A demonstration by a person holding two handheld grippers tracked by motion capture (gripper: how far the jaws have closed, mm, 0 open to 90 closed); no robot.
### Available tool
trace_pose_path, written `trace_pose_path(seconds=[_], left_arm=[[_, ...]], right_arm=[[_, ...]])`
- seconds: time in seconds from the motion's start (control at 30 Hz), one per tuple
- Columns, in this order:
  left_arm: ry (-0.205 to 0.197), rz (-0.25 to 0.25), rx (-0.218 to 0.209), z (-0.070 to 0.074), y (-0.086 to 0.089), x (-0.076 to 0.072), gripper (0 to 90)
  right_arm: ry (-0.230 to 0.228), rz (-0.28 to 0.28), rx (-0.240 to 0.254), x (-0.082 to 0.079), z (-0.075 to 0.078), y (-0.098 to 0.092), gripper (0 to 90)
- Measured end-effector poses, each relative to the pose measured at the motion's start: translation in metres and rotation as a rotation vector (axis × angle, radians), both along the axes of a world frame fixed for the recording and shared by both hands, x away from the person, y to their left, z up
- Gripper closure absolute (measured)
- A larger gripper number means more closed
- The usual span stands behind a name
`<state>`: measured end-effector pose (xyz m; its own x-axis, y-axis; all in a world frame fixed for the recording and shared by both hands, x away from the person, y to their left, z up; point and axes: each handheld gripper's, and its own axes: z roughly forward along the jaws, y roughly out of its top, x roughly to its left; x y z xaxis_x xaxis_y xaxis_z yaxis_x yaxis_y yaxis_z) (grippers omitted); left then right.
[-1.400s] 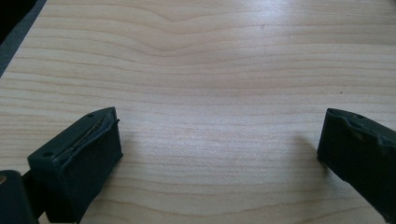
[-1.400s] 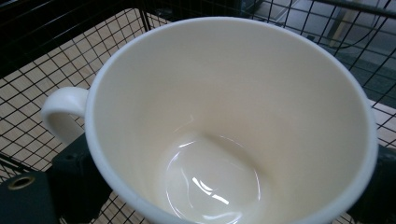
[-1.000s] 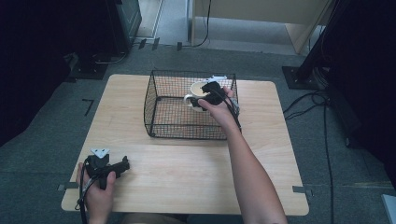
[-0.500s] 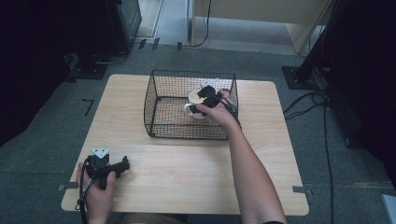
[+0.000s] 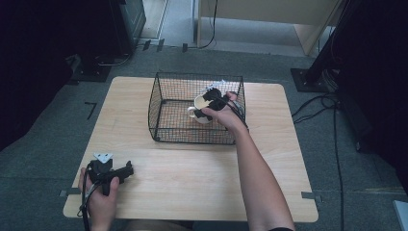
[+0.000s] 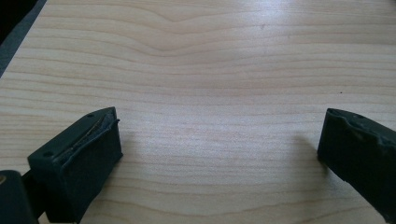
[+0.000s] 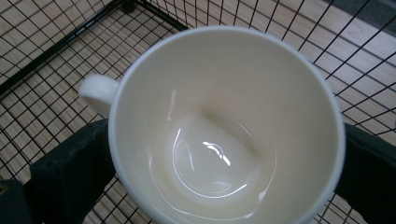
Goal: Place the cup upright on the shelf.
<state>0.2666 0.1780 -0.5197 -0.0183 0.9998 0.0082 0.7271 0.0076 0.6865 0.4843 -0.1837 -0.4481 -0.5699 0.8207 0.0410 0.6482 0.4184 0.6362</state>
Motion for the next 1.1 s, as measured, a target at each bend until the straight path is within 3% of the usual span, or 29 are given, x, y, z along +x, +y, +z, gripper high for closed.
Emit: trace_pose_path(seconds=[0.27,0.43,0.57,0.93,1.1], left_arm=[[-0.001,0.001,-0.001,0.0,0.0,0.0,0.0],[0.001,0.0,0.0,0.0,0.0,0.0,0.0],[0.0,0.001,0.0,0.0,0.0,0.0,0.0],[0.0,-0.002,0.001,0.0,0.0,0.0,0.0],[0.0,-0.002,0.001,0.0,0.0,0.0,0.0]], right_arm=[[-0.057,-0.02,0.019,-0.003,0.012,-0.005,0.7],[-0.127,-0.04,0.059,-0.009,0.032,-0.01,0.3],[-0.155,-0.05,0.073,-0.015,0.044,-0.014,0.3],[-0.193,-0.064,0.055,-0.04,0.063,-0.017,0.3],[-0.206,-0.076,0.075,-0.054,0.067,-0.022,0.4]])
